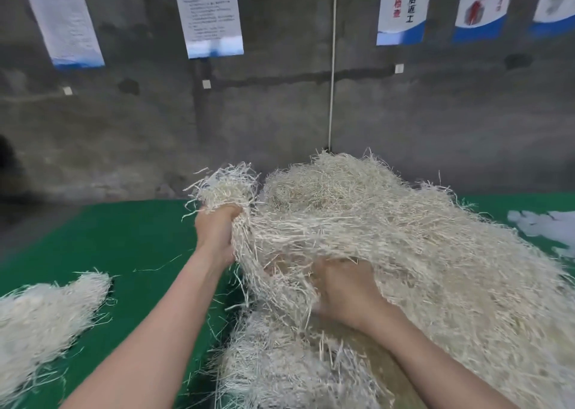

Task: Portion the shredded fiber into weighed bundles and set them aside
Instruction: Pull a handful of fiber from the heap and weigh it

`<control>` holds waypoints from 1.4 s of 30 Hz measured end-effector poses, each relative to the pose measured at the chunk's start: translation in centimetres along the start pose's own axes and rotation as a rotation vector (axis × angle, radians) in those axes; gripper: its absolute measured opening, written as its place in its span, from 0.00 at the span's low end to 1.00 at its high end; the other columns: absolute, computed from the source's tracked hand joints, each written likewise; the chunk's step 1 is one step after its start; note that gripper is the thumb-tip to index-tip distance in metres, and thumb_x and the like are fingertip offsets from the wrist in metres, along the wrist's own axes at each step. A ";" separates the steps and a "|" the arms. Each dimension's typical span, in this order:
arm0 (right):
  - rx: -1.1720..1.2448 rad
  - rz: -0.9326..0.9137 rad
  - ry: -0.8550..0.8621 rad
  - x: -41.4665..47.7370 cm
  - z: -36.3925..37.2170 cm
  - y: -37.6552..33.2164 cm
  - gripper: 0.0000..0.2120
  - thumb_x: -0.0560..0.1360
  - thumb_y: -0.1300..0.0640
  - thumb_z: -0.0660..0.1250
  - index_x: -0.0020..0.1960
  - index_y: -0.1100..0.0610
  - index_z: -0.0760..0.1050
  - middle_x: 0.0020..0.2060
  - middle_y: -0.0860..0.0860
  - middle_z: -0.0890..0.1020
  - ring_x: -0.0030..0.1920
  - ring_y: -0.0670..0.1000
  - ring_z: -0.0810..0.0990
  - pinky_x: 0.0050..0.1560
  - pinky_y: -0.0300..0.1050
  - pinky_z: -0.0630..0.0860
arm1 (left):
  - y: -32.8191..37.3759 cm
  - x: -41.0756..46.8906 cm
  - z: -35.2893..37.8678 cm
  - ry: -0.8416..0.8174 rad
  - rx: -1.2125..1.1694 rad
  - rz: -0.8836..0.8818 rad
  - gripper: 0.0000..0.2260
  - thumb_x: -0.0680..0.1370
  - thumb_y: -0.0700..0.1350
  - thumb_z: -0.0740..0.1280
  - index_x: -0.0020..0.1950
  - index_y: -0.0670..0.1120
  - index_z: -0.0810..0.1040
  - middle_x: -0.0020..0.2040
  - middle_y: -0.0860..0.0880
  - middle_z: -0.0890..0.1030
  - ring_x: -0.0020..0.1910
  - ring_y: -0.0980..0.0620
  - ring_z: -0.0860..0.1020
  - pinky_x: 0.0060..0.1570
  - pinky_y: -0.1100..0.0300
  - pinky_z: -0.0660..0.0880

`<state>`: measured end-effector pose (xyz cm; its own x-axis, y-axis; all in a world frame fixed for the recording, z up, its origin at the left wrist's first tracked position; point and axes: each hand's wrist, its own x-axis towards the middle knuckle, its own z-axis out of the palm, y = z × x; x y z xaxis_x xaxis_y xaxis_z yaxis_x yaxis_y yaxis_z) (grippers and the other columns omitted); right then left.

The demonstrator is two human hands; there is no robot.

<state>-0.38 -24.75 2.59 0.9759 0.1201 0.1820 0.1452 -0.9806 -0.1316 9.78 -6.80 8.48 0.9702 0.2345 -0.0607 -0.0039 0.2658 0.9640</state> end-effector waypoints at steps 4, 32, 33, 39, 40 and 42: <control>0.115 -0.001 0.434 0.8 -3.2 -1.9 0.25 0.66 0.31 0.54 0.50 0.48 0.70 0.48 0.46 0.75 0.51 0.50 0.73 0.62 0.53 0.67 | -0.4 -0.1 -0.3 -0.061 0.048 0.004 0.24 0.73 0.34 0.66 0.69 0.39 0.68 0.70 0.43 0.69 0.68 0.45 0.67 0.70 0.43 0.59; 0.248 0.048 -0.152 4.0 4.8 -6.7 0.54 0.66 0.39 0.71 0.77 0.51 0.38 0.73 0.52 0.61 0.75 0.53 0.54 0.72 0.57 0.31 | 4.3 -2.3 -1.4 -0.127 -0.074 -0.065 0.16 0.56 0.38 0.64 0.44 0.43 0.77 0.71 0.44 0.66 0.70 0.40 0.64 0.67 0.37 0.61; 0.283 0.101 -0.115 4.3 5.8 -5.9 0.43 0.70 0.48 0.71 0.76 0.55 0.51 0.65 0.53 0.73 0.71 0.54 0.65 0.75 0.57 0.40 | 4.0 -1.9 -1.7 -0.155 -0.045 -0.045 0.17 0.56 0.38 0.65 0.45 0.43 0.77 0.69 0.44 0.69 0.67 0.42 0.67 0.66 0.37 0.63; 0.807 0.249 0.382 7.7 1.5 -2.7 0.13 0.73 0.72 0.62 0.44 0.55 0.76 0.45 0.48 0.77 0.38 0.44 0.77 0.33 0.29 0.74 | -0.8 -2.9 -1.8 -0.821 1.213 0.253 0.28 0.68 0.45 0.75 0.65 0.51 0.69 0.54 0.56 0.75 0.36 0.57 0.78 0.34 0.67 0.75; 0.777 0.177 0.437 7.7 0.7 -2.8 0.14 0.72 0.73 0.63 0.48 0.56 0.78 0.46 0.45 0.78 0.34 0.41 0.75 0.32 0.30 0.74 | -2.2 -3.1 -1.5 -0.810 1.412 0.315 0.21 0.70 0.49 0.74 0.60 0.50 0.72 0.55 0.55 0.76 0.40 0.56 0.78 0.39 0.66 0.76; 0.707 0.107 0.469 7.1 0.0 -2.8 0.24 0.68 0.76 0.64 0.57 0.54 0.77 0.47 0.40 0.76 0.25 0.39 0.73 0.29 0.35 0.75 | -3.5 -3.3 -0.9 -0.631 1.662 0.502 0.08 0.75 0.47 0.67 0.40 0.45 0.72 0.53 0.50 0.78 0.45 0.52 0.78 0.47 0.63 0.76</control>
<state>6.15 -21.18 4.22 0.8444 -0.1974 0.4981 0.2757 -0.6371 -0.7198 6.36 -7.64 5.05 0.8903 -0.4553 -0.0057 -0.4518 -0.8849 0.1129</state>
